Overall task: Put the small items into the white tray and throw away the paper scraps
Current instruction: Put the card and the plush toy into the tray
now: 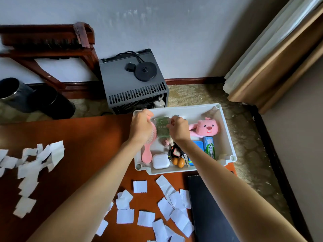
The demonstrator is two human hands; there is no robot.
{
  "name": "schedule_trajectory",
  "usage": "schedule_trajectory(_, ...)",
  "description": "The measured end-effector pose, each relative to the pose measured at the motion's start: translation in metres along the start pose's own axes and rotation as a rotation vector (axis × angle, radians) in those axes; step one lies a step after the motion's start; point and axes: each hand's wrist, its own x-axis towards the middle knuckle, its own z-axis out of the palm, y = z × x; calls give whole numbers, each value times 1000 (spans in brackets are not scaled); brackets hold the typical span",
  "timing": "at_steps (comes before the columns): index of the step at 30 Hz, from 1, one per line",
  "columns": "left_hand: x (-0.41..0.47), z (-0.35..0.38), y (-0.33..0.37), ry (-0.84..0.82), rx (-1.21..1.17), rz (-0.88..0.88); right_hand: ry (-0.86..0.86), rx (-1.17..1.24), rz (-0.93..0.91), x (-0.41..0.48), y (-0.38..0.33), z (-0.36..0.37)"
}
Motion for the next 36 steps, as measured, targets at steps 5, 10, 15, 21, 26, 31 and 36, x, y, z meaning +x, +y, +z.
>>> schedule_trajectory(5,4,-1,-4,1,6,8,-6,-52,-19,-1,-4,8)
schedule_trajectory(10,6,-1,-6,1,-9,4,-3,-127,-17,0,0,12)
schedule_trajectory(15,4,-4,-3,11,-37,-3,37,-136,-82,0,-1,12)
schedule_trajectory(21,1,-5,-4,11,-43,-2,-15,-301,-131,-5,2,12)
schedule_trajectory(26,-6,-10,-2,26,-39,11,-46,-381,-122,-14,2,8)
schedule_trajectory(31,-23,-25,1,64,-61,37,-26,-344,-155,-31,-11,-5)
schedule_trajectory(36,-70,-48,-16,116,-41,68,29,-355,-250,-88,-27,-12)
